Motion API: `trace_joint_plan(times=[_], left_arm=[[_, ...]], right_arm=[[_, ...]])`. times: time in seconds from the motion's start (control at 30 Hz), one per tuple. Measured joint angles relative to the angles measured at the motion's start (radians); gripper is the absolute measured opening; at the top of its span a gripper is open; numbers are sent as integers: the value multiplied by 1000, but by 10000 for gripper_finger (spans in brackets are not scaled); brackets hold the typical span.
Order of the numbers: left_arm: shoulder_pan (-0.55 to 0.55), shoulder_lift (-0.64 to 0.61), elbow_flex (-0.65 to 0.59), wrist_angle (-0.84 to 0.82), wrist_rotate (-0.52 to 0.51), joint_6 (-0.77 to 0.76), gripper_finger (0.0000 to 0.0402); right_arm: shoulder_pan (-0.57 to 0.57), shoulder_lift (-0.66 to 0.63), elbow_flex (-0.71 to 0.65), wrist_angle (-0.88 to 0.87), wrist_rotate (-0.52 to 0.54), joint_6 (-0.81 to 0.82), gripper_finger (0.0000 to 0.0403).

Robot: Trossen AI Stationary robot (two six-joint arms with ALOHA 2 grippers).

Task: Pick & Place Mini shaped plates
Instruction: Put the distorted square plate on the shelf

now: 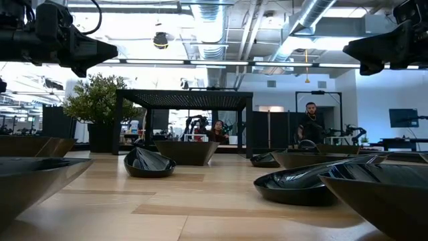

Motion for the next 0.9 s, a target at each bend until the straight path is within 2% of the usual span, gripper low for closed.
trace_joint_plan(times=[0.27,0.5,0.73,0.9], left_arm=[[0,0,0,4,0,-3,85],[0,26,0,4,8,-84,85],[0,105,0,25,179,-90,85],[-1,182,14,65,242,-154,93]], right_arm=[[0,0,0,0,0,0,75],[-2,0,0,30,11,-10,75],[-14,0,0,132,11,-81,75],[-15,0,0,168,11,-9,75]])
